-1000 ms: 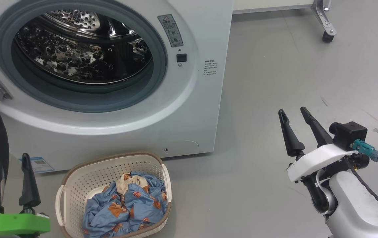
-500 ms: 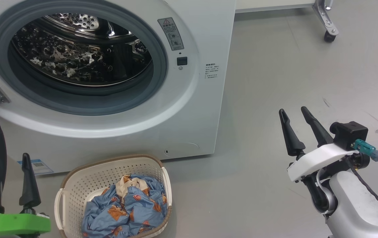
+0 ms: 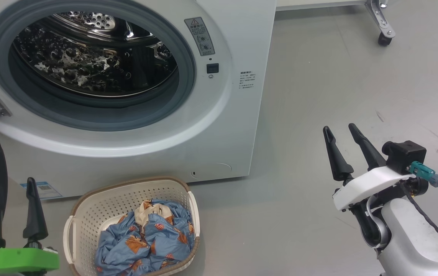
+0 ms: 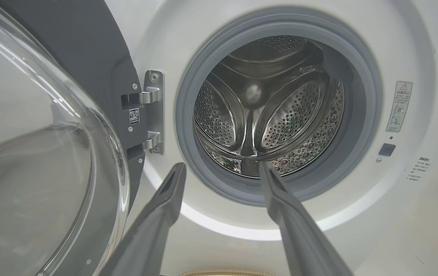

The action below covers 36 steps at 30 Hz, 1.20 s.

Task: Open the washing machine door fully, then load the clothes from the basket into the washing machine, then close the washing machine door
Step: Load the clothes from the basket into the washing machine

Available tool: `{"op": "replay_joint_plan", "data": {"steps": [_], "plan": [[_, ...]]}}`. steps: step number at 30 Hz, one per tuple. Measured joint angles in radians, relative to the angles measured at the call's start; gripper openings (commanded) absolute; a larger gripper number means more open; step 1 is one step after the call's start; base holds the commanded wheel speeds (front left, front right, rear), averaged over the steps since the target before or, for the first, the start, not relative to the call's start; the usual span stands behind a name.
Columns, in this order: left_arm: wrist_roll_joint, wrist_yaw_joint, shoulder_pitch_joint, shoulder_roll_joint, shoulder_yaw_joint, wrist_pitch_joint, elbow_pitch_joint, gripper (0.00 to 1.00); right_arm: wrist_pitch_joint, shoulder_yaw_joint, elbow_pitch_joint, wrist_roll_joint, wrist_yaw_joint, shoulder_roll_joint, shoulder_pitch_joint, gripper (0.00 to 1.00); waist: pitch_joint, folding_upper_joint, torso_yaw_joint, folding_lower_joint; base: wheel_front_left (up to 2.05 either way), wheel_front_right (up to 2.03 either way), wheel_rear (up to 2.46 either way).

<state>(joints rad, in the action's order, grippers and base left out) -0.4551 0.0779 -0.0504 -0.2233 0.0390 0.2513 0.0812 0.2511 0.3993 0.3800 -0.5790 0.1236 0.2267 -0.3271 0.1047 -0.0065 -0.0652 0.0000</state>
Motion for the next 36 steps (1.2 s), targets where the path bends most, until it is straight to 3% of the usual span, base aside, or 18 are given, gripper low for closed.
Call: {"op": "replay_joint_plan", "data": {"steps": [20,36], "plan": [[0.000,0.008,-0.002,0.000,0.011,0.000,-0.002,1.00,0.000,0.007,-0.014,0.007,0.000,-0.001,-0.006,1.00,0.062,0.0000,-0.014,0.0000,0.00,0.00,0.00],[0.000,0.017,-0.041,-0.006,0.029,-0.006,-0.015,1.00,0.000,-0.014,-0.032,0.017,0.000,-0.003,-0.049,1.00,0.172,0.0000,-0.031,0.0000,0.00,0.00,0.00]]}}
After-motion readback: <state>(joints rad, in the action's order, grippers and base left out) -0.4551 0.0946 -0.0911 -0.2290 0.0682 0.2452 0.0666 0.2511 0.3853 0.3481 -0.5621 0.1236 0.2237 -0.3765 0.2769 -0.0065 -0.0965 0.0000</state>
